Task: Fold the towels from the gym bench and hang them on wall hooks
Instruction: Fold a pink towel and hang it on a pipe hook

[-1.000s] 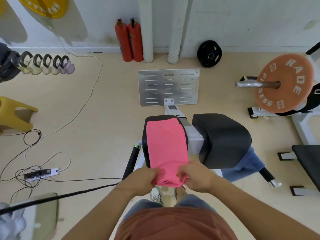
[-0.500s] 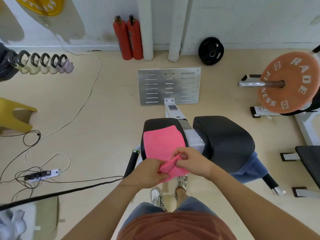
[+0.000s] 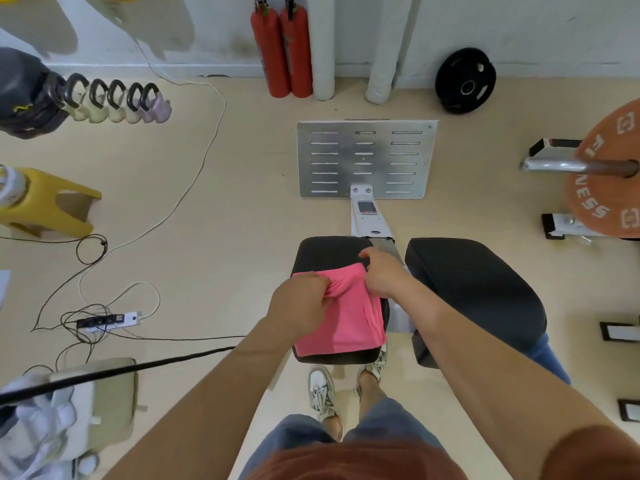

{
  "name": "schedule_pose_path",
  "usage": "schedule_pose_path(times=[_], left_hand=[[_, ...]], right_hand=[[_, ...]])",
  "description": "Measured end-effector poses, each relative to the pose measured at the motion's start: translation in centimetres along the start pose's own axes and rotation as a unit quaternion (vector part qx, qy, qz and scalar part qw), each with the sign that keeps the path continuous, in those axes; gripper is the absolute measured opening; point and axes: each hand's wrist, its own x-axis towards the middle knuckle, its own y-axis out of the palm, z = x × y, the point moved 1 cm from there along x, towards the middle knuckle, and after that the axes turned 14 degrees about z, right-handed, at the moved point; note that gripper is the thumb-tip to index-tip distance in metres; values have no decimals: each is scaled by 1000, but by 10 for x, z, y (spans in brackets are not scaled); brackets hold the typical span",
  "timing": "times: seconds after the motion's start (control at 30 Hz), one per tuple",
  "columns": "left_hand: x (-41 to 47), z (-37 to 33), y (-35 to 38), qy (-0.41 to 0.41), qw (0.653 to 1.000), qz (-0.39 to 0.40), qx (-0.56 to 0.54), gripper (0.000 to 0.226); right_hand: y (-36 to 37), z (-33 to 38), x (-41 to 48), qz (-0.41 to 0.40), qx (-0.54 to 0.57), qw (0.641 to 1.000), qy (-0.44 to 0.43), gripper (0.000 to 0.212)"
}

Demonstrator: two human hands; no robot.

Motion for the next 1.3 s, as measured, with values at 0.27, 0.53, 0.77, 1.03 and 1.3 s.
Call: schedule_pose_path(times=[0.27, 0.53, 0.77, 1.03, 1.3], left_hand=[[20, -5, -9, -33, 999, 19, -2, 21], [-11, -16, -50, 48, 983, -65, -167, 14], [-65, -42, -114, 121, 969, 54, -209, 35], [-124, -72, -158, 142, 978, -99, -118, 38], [-160, -82, -191, 154, 965, -115, -176, 46]], right_hand=[[-6, 4, -6, 66, 156, 985, -33, 24], [-25, 10, -64, 87, 248, 947, -185, 19], [-56, 38, -140, 68, 166, 952, -247, 28], [-57, 61, -199, -16, 293, 909, -296, 51], [-49, 83, -254, -95, 236, 870, -422, 48]])
